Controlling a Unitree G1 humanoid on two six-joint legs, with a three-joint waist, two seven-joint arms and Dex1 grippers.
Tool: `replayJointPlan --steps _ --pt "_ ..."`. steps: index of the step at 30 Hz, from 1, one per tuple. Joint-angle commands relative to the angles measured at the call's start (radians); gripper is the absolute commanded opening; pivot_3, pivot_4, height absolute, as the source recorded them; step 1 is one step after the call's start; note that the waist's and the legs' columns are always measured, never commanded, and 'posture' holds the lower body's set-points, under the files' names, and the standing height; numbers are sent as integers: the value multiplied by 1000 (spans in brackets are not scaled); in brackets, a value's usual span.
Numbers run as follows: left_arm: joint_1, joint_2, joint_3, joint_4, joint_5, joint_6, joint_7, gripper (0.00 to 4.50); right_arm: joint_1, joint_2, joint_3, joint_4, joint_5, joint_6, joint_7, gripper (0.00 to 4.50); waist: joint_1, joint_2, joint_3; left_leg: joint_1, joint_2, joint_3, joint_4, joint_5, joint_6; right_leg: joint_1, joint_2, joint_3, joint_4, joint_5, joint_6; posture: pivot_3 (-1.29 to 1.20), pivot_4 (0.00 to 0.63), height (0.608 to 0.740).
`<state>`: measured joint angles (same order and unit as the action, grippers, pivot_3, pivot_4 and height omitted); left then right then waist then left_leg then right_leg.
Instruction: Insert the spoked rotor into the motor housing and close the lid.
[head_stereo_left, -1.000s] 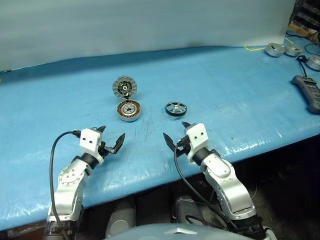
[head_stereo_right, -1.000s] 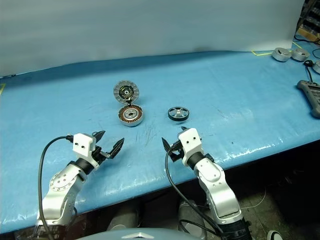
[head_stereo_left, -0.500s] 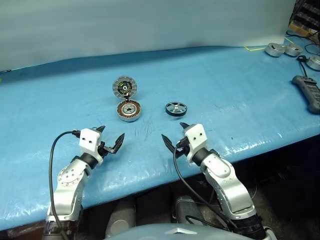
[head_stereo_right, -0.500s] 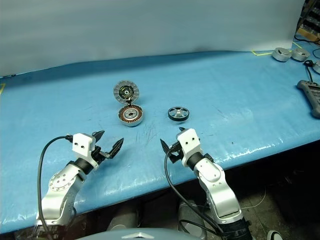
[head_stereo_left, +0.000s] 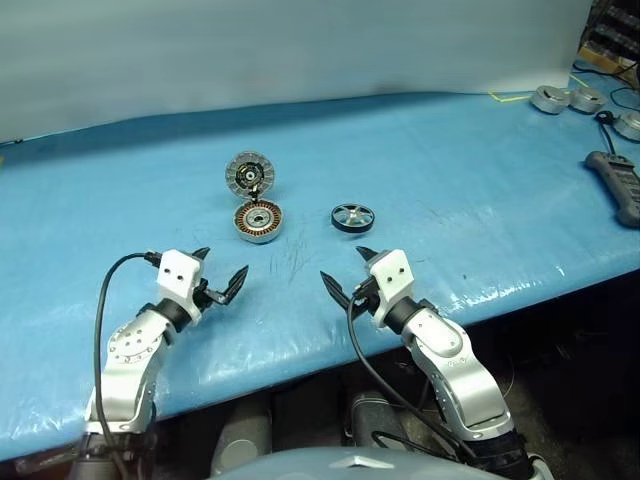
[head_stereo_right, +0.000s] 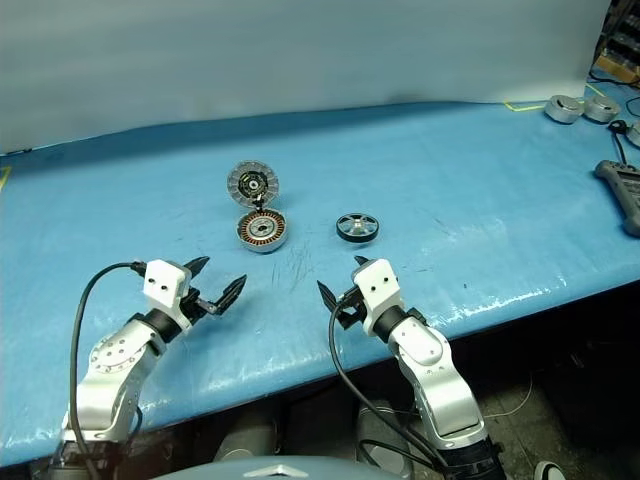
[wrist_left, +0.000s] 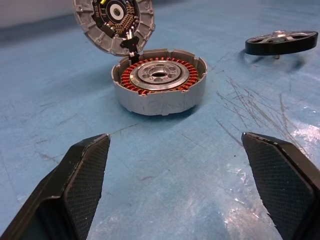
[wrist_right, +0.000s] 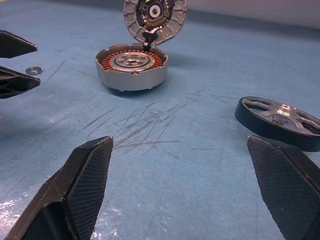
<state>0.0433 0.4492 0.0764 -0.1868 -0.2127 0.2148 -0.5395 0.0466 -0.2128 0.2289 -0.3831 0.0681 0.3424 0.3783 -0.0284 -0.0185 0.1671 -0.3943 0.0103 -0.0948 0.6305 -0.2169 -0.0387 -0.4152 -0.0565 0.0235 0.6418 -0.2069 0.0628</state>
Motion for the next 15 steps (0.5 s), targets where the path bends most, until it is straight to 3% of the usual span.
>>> replayJointPlan --steps 1,8,15 --pt "-94 69 -22 13 5 40 -73 4490 -11 -2 5 -7 5 -54 14 4488 1 0 0 0 0 0 0 0 0 0 0 0 0 0 0 0 150 740" --pt "-385 197 -142 166 59 90 -253 4490 17 5 9 35 -8 -164 15 4488 0 0 1 0 0 0 -2 0 0 0 0 0 -1 0 0 0 150 740" --pt "-658 238 -309 406 159 26 -480 4490 42 12 26 74 -25 -200 4 4488 -8 0 1 0 0 1 -3 0 0 0 1 0 -1 0 0 0 150 740"
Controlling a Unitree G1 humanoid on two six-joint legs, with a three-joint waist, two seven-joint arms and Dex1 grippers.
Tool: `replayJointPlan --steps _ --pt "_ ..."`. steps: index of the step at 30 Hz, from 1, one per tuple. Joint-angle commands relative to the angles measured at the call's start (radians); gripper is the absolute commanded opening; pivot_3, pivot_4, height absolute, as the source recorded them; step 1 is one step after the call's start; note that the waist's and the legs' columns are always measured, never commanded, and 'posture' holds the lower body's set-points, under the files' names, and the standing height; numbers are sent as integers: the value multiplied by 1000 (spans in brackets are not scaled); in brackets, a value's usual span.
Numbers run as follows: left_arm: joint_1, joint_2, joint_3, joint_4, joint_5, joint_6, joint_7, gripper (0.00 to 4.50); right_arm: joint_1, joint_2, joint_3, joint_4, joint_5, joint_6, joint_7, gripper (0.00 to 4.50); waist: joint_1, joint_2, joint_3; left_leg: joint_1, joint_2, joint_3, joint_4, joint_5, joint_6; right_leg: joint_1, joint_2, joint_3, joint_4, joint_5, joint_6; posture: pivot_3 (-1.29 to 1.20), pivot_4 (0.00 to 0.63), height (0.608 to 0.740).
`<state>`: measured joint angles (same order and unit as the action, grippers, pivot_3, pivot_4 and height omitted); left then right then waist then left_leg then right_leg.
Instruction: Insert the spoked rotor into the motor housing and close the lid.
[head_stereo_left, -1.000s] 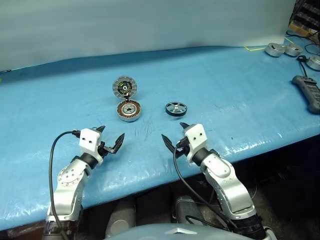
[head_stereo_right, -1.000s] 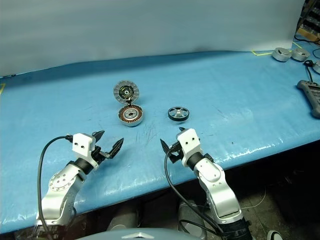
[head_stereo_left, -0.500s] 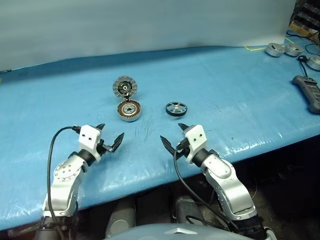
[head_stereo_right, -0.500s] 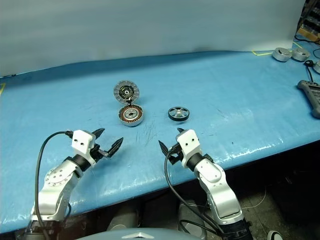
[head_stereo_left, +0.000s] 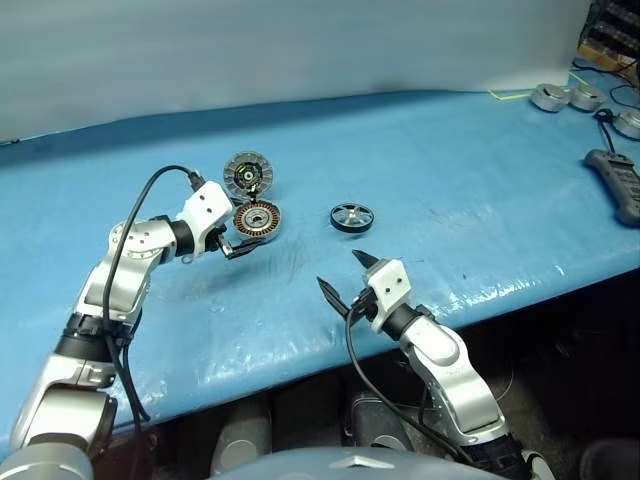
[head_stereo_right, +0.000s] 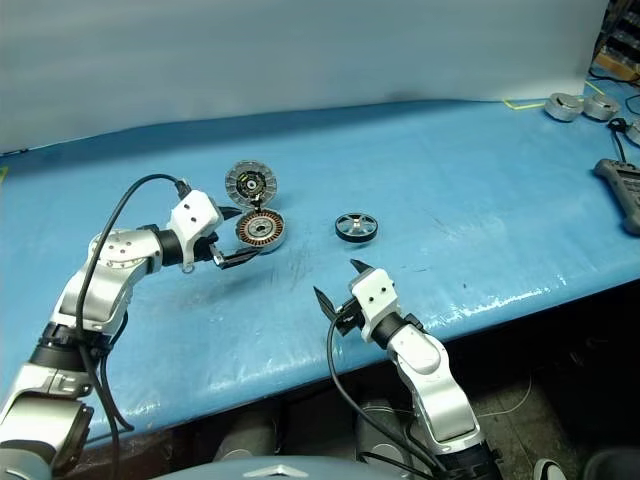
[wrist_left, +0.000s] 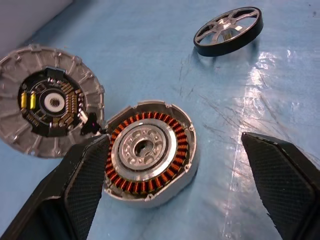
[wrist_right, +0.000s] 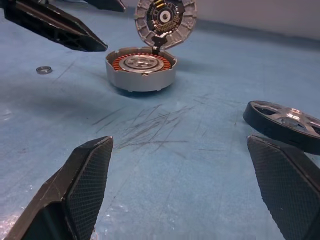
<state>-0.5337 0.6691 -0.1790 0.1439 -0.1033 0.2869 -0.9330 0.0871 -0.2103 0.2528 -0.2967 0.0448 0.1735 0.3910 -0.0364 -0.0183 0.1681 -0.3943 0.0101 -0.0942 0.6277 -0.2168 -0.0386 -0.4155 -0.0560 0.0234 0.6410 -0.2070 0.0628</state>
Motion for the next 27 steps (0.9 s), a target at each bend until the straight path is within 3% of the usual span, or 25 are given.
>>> replayJointPlan --steps 1,14,27 --pt "-117 21 -75 115 70 -63 -112 4490 5 13 2 -12 -1 -30 -14 4488 -1 0 0 0 0 0 0 0 0 0 0 0 0 0 0 0 150 740" --pt "-462 -20 -269 502 288 -184 -351 4490 12 48 20 3 -5 -32 -42 4488 -1 -1 1 -1 0 0 0 0 0 -1 1 1 1 0 0 0 150 740" --pt "-639 -93 -396 682 480 -168 -485 4490 -16 44 32 25 1 -16 -21 4488 -3 -1 2 -2 0 -1 0 -1 1 -1 1 1 1 -1 1 0 150 740"
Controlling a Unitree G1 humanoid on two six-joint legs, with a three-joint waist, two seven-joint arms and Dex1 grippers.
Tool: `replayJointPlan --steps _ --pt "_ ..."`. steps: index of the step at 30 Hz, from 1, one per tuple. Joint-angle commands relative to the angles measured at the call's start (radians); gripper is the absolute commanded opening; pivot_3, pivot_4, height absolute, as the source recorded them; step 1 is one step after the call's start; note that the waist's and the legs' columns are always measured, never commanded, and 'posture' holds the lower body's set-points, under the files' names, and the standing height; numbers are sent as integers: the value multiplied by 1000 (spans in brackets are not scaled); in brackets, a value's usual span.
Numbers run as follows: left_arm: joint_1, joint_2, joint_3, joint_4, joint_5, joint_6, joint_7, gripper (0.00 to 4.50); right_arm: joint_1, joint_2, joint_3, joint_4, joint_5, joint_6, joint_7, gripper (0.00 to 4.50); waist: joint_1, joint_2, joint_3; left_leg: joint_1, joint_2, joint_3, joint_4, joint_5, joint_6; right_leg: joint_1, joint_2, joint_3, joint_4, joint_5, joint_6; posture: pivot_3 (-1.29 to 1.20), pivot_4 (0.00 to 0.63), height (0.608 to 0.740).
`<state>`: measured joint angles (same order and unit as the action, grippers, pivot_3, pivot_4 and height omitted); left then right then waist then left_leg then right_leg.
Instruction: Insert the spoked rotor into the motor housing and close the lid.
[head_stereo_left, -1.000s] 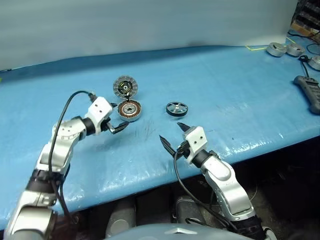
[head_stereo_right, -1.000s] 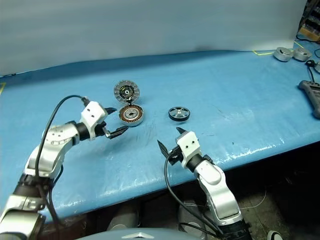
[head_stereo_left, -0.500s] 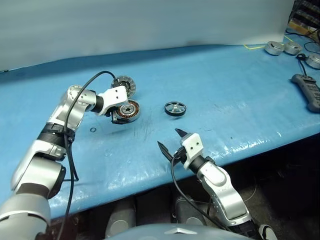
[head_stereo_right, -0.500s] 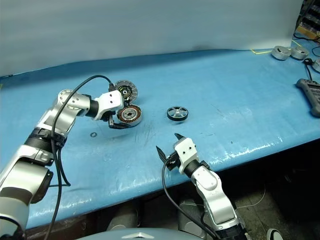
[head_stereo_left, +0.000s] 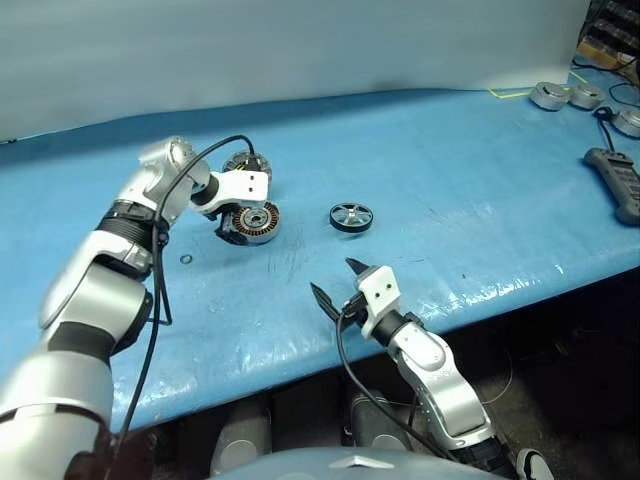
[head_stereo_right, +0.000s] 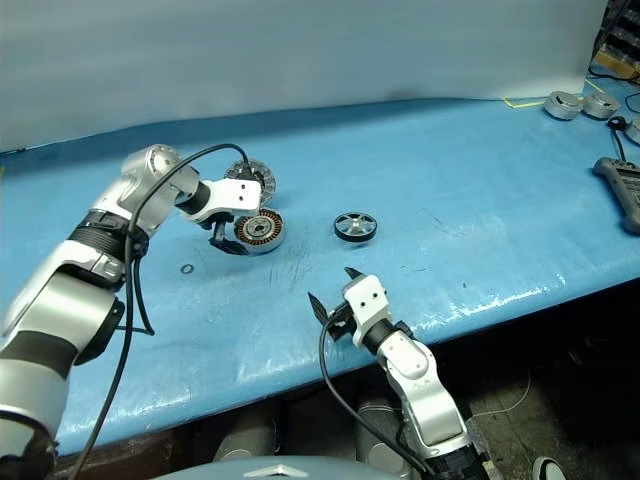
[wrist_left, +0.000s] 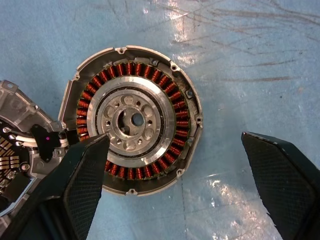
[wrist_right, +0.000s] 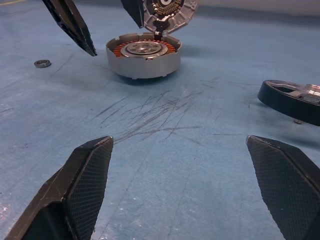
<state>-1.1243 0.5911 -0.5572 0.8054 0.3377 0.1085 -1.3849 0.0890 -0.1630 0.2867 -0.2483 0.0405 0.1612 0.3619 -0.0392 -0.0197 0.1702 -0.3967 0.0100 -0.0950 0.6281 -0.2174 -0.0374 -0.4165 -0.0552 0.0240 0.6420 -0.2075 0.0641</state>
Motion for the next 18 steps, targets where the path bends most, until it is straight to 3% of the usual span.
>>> replayJointPlan --steps 1,18 --pt "-56 -23 -23 29 48 14 -38 4490 -19 -4 -2 -24 6 -2 11 4488 0 0 0 0 0 0 0 0 0 0 0 0 0 0 0 0 150 740" --pt "-119 -130 -40 151 149 35 -21 4490 4 -49 10 -94 17 79 46 4488 -3 0 0 0 0 -1 1 0 1 0 0 0 1 1 3 0 150 740"
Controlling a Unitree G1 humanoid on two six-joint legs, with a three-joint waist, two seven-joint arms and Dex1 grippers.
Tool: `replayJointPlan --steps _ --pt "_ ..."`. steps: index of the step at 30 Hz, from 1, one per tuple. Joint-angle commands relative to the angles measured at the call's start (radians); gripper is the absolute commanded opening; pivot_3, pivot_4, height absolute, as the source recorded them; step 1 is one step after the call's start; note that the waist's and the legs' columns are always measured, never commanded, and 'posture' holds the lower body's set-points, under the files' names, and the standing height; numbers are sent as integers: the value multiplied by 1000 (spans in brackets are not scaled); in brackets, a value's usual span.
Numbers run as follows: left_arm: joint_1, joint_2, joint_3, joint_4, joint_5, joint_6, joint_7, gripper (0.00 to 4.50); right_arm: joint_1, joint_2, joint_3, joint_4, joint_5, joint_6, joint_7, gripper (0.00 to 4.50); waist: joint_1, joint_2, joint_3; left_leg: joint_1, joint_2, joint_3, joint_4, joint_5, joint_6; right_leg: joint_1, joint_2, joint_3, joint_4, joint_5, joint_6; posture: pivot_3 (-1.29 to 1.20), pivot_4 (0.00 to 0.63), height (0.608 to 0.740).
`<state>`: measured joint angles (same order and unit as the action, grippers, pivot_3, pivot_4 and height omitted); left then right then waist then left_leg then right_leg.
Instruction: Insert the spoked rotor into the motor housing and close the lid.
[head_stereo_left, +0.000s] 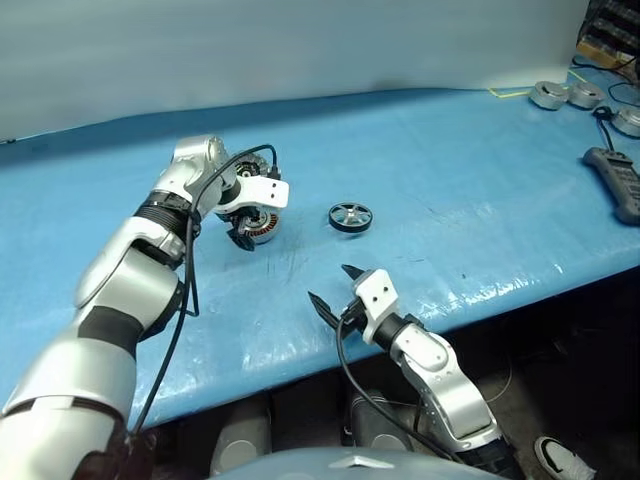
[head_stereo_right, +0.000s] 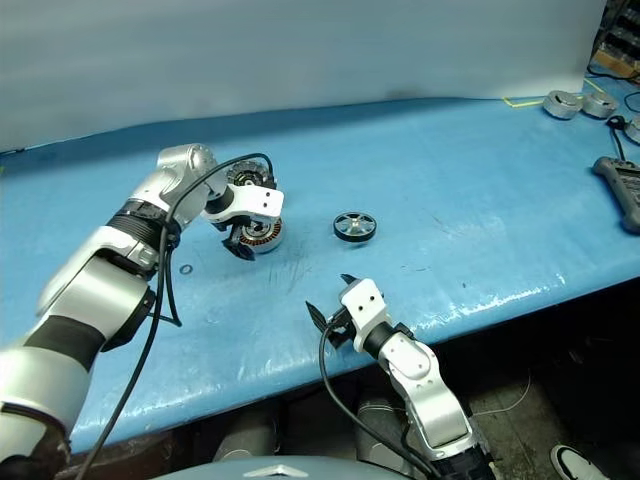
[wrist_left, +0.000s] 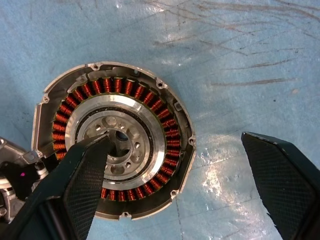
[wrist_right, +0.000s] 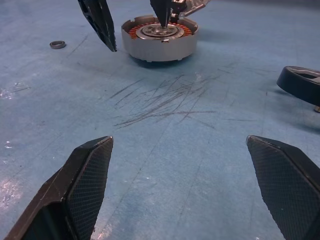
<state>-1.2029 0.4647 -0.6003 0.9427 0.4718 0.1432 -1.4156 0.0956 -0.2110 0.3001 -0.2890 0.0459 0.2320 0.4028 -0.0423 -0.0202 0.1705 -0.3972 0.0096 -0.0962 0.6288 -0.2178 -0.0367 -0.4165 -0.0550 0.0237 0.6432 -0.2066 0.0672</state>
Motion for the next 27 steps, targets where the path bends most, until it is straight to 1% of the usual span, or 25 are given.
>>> replayJointPlan --steps 1,6,13,18,21,27 --pt "-41 -5 3 18 18 0 9 4490 -3 -3 -2 -54 10 10 5 4488 0 0 0 0 0 0 0 0 0 0 0 0 0 0 0 0 150 740" --pt "-44 -5 5 51 34 -6 27 4490 -5 1 -4 -56 9 18 0 4488 1 0 0 0 0 0 1 0 0 0 0 0 0 0 1 0 150 740" --pt "-35 -31 9 90 38 -12 69 4490 -2 8 -3 -57 2 16 -12 4488 1 0 0 0 0 0 1 0 0 0 0 0 1 1 1 0 150 740" --pt "-29 -40 0 99 45 -8 67 4490 -3 9 -11 -51 0 14 -25 4488 0 0 0 0 0 0 2 0 0 0 0 0 1 1 2 0 150 740" --pt "-25 -42 -4 108 54 -11 82 3879 -7 12 -10 -46 0 14 -30 4500 0 0 0 0 0 0 2 0 0 0 0 0 1 1 2 0 150 740" --pt "3 -35 -5 79 58 -11 86 1948 -12 18 -6 -38 -2 12 -38 4500 -2 0 0 1 0 0 2 0 0 1 0 0 1 1 2 0 150 740"
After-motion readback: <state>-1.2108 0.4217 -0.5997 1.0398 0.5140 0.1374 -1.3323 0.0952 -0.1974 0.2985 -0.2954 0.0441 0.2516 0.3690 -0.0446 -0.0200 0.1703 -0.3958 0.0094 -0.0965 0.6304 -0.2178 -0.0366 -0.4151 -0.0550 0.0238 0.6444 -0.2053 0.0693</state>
